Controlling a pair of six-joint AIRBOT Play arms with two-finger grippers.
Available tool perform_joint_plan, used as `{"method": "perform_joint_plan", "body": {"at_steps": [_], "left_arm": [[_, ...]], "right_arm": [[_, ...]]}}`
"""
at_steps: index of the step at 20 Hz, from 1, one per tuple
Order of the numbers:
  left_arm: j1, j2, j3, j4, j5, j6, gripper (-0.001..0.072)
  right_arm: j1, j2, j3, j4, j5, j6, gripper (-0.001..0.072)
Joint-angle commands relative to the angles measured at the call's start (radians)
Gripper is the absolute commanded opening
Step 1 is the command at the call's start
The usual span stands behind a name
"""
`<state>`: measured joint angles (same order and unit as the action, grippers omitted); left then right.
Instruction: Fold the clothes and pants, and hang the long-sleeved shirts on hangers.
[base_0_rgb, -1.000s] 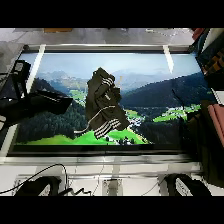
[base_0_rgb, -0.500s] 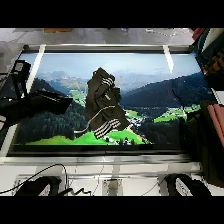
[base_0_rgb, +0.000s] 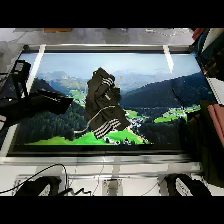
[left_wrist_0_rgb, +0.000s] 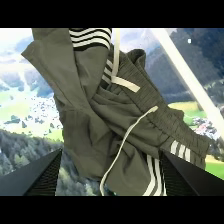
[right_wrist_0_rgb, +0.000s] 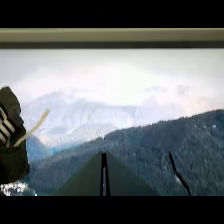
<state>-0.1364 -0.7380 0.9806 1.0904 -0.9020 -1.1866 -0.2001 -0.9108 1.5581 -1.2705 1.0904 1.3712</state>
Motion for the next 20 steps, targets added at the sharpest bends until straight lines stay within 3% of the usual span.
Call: {"method": "perform_joint_plan", "body": {"at_steps": [1, 3, 7, 9, 11, 12, 13, 14, 18, 20], "left_arm": [[0.001, -0.010, 0.000, -0.002, 0.001, 0.000, 0.0691], [0.001, -0.025, 0.000, -0.001, 0.000, 0.000, 0.0690], [0.001, -0.066, -0.001, -0.002, 0.000, -0.068, 0.0690], [0.001, -0.086, 0.000, -0.002, 0.000, -0.135, 0.0689], [0.001, -0.103, 0.000, -0.002, 0.000, -0.161, 0.0689], [0.001, -0.110, 0.000, -0.002, 0.000, -0.161, 0.0690], [0.001, -0.116, 0.000, -0.002, 0.000, -0.161, 0.0690], [0.001, -0.122, 0.000, -0.002, 0.000, -0.161, 0.0690], [0.001, -0.130, 0.000, -0.002, 0.000, -0.160, 0.0690], [0.001, -0.130, 0.000, -0.002, 0.000, -0.160, 0.0690]], "right_arm": [[0.001, -0.005, 0.000, 0.028, -0.058, 0.000, 0.0018], [0.001, -0.034, -0.001, 0.001, 0.039, -0.013, 0.0018], [0.001, -0.162, -0.141, -0.021, 0.357, -0.188, 0.0017], [0.001, -0.234, -0.296, 0.094, 0.392, -0.216, 0.0017], [0.002, -0.293, -0.475, 0.333, 0.345, -0.276, 0.0037], [0.003, -0.319, -0.564, 0.462, 0.302, -0.296, 0.0189], [0.011, -0.339, -0.637, 0.549, 0.250, -0.312, 0.0407], [0.029, -0.358, -0.700, 0.597, 0.188, -0.319, 0.0468], [0.155, -0.434, -0.790, 0.618, 0.012, -0.261, 0.0481], [0.236, -0.470, -0.789, 0.628, -0.079, -0.199, 0.0622]]}}
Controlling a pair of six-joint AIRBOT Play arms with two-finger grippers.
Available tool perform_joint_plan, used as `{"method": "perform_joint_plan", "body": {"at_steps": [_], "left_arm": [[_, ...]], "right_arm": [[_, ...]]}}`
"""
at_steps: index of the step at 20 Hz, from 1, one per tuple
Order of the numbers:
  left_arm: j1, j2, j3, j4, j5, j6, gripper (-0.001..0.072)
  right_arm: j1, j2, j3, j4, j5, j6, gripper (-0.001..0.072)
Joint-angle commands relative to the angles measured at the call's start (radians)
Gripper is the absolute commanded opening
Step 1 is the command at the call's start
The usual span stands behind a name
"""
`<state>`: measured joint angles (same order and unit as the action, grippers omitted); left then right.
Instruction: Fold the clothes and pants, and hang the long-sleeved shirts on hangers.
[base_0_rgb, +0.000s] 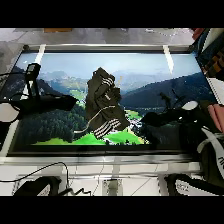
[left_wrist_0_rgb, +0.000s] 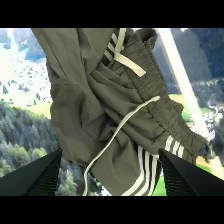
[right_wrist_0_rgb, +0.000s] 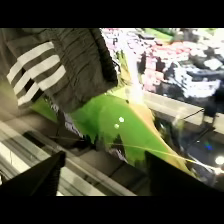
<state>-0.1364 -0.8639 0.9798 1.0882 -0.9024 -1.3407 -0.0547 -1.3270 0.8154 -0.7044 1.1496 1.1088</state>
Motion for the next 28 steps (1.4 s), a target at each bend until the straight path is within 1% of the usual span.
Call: {"method": "perform_joint_plan", "body": {"at_steps": [1, 4, 7, 9, 10, 11, 12, 13, 14, 15, 16, 17, 18, 20, 21, 23, 25, 26, 28], "left_arm": [[0.001, -0.004, 0.000, 0.000, 0.000, -0.006, 0.0690], [0.001, -0.004, 0.000, 0.000, 0.000, -0.006, 0.0690], [0.001, -0.004, 0.000, 0.000, 0.000, -0.006, 0.0690], [0.001, -0.004, 0.000, 0.000, 0.000, -0.006, 0.0690], [0.001, -0.004, 0.000, 0.001, 0.000, -0.006, 0.0690], [0.001, -0.004, 0.000, 0.001, 0.000, -0.006, 0.0690], [0.001, -0.004, 0.000, 0.000, 0.000, -0.006, 0.0690], [0.001, -0.004, 0.000, 0.000, 0.000, -0.006, 0.0690], [0.001, -0.004, 0.000, 0.000, 0.000, -0.006, 0.0689], [0.001, -0.004, 0.000, 0.001, 0.000, -0.006, 0.0689], [0.001, -0.004, 0.000, 0.001, 0.000, -0.006, 0.0689], [0.001, -0.004, 0.000, 0.001, 0.001, -0.006, 0.0689], [0.001, -0.004, 0.000, 0.000, 0.001, -0.016, 0.0689], [0.001, -0.002, 0.000, 0.000, -0.001, -0.097, 0.0689], [0.001, -0.001, 0.000, 0.001, -0.006, -0.112, 0.0689], [0.001, -0.004, -0.001, 0.009, -0.053, -0.111, 0.0688], [0.001, -0.008, -0.032, 0.011, -0.117, -0.112, 0.0688], [0.000, -0.013, -0.067, 0.006, -0.148, -0.112, 0.0688], [-0.003, -0.027, -0.175, -0.072, -0.136, -0.114, 0.0686]], "right_arm": [[0.133, -0.069, -0.047, 0.065, -0.196, 0.109, 0.0621], [0.235, -0.106, -0.047, 0.066, -0.343, 0.228, 0.0617], [0.269, -0.152, -0.047, 0.097, -0.402, 0.329, 0.0612], [0.269, -0.174, -0.047, 0.142, -0.416, 0.331, 0.0541], [0.269, -0.178, -0.047, 0.165, -0.427, 0.330, 0.0541], [0.269, -0.178, -0.047, 0.187, -0.435, 0.330, 0.0505], [0.269, -0.178, -0.045, 0.207, -0.436, 0.330, 0.0399], [0.269, -0.179, -0.039, 0.213, -0.433, 0.330, 0.0366], [0.272, -0.179, -0.032, 0.215, -0.431, 0.330, 0.0355], [0.274, -0.179, -0.024, 0.217, -0.428, 0.331, 0.0260], [0.274, -0.179, -0.012, 0.220, -0.429, 0.330, 0.0131], [0.274, -0.177, 0.005, 0.219, -0.428, 0.330, 0.0018], [0.272, -0.173, 0.026, 0.217, -0.428, 0.328, 0.0018], [0.266, -0.150, 0.082, 0.194, -0.426, 0.305, 0.0018], [0.264, -0.131, 0.117, 0.159, -0.413, 0.285, 0.0017], [0.261, -0.074, 0.178, 0.039, -0.389, 0.285, 0.0017], [0.261, -0.008, 0.210, -0.045, -0.391, 0.285, 0.0017], [0.261, 0.018, 0.216, -0.060, -0.395, 0.285, 0.0017], [0.262, 0.049, 0.216, -0.060, -0.397, 0.285, 0.0017]]}}
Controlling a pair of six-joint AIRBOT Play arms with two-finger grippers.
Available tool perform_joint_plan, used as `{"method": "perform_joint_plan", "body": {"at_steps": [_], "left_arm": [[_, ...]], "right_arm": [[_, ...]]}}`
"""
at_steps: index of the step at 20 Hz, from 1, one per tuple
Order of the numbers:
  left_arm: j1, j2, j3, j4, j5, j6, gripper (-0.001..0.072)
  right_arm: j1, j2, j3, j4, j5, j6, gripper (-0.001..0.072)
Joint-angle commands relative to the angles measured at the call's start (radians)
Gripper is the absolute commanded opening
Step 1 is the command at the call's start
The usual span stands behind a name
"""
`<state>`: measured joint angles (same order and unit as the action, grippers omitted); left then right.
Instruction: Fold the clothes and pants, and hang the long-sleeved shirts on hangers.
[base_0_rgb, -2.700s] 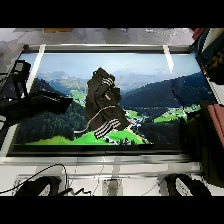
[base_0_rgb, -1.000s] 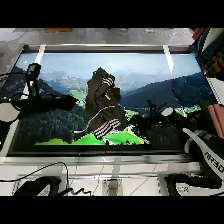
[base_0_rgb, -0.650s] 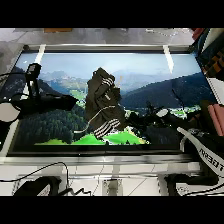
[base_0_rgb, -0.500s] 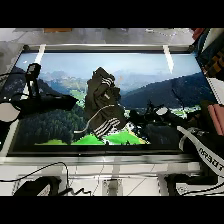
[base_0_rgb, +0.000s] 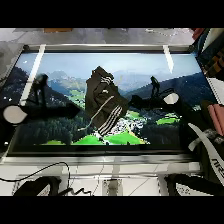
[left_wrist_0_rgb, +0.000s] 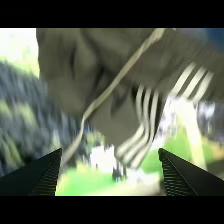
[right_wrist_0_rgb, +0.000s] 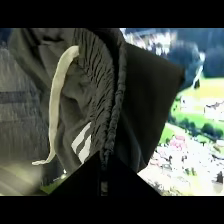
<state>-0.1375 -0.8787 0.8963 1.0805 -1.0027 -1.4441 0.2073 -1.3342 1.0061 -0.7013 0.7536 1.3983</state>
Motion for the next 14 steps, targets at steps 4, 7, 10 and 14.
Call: {"method": "perform_joint_plan", "body": {"at_steps": [4, 7, 10, 14], "left_arm": [[-0.093, -0.092, -0.308, -0.292, 0.167, 0.060, 0.0596], [-0.220, -0.216, -0.337, -0.414, 0.314, 0.085, 0.0608], [-0.335, -0.337, -0.336, -0.539, 0.429, 0.154, 0.0613], [-0.352, -0.434, -0.335, -0.619, 0.444, 0.154, 0.0612]], "right_arm": [[0.021, 0.057, 0.024, -0.062, 0.008, -0.004, 0.0018], [0.047, 0.057, 0.024, -0.063, 0.007, -0.004, 0.0018], [0.055, 0.057, 0.024, -0.063, 0.007, -0.004, 0.0018], [0.054, 0.057, 0.024, -0.063, 0.005, -0.004, 0.0018]]}}
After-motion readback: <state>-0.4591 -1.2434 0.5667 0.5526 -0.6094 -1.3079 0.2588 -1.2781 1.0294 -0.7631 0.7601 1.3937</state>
